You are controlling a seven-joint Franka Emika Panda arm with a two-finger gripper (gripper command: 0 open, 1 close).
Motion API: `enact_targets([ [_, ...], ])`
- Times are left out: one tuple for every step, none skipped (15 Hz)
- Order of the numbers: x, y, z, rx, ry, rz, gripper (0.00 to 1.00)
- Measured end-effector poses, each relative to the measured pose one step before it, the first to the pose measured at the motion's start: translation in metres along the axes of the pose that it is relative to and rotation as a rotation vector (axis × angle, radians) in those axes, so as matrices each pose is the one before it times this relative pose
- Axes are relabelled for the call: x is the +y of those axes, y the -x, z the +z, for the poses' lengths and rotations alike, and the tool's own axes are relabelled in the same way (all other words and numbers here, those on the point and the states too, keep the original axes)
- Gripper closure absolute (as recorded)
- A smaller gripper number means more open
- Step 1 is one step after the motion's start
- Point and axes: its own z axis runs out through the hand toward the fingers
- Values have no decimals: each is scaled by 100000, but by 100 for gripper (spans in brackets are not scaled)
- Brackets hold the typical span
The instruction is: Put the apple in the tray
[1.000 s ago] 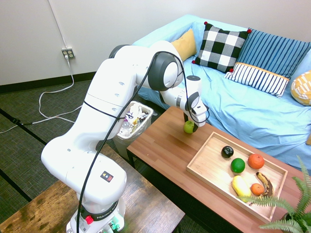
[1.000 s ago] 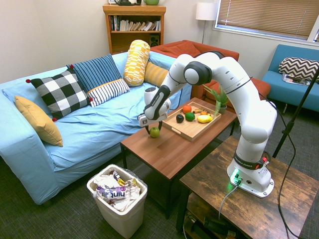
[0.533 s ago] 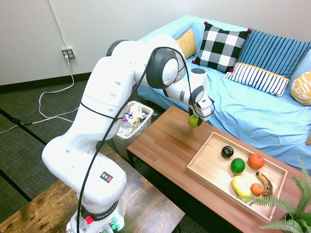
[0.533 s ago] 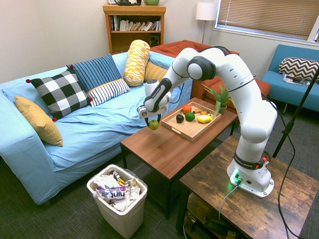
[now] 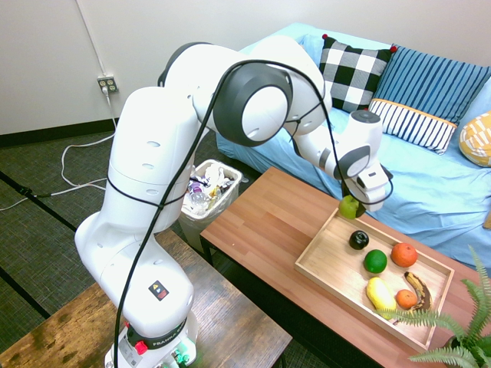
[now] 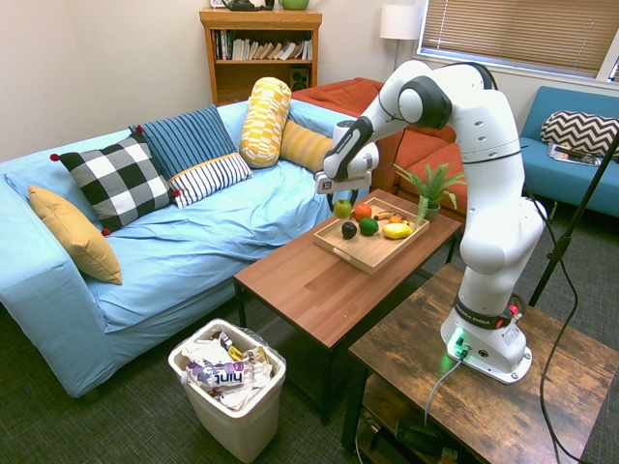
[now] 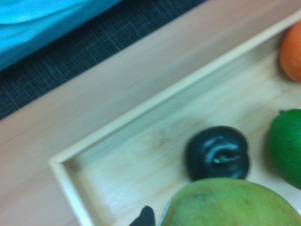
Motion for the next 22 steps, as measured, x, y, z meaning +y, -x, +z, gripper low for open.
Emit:
enact_targets([
  [1527, -895, 777, -912, 1251, 1325, 100],
  [1244, -553, 717, -994, 1019, 859, 100],
  [1100, -394, 658, -664, 544, 748, 100],
  [935, -279, 619, -543, 540, 585, 100],
  [835, -170, 712, -800, 928, 312, 100],
  [718, -145, 747, -772, 773, 291, 100],
  [546, -79, 905, -406, 774, -237, 100],
  [407, 147, 1030, -426, 922, -295, 100],
  [248, 219, 1065, -438, 960, -170, 100],
  [179, 202, 953, -294, 492, 24, 100],
  [187, 130, 901, -12, 425, -83, 100],
  [143, 114, 855, -264, 546, -134, 100],
  [-60, 83, 690, -414, 529, -198, 100],
  [-188, 99, 449, -444, 131, -154, 100],
  [-214, 134, 292, -239, 50, -258, 100],
  [-190, 111, 187, -260, -105, -241, 0],
  [-93, 57, 129, -279, -124, -349, 0],
  [-37, 12, 84, -183, -79, -423, 0],
  [20, -16, 32, -158, -78, -353, 0],
  [18, -35, -4, -132, -136, -249, 0],
  [23, -16, 20, -83, -24, -430, 0],
  [33, -8, 41, -96, 18, -406, 0],
])
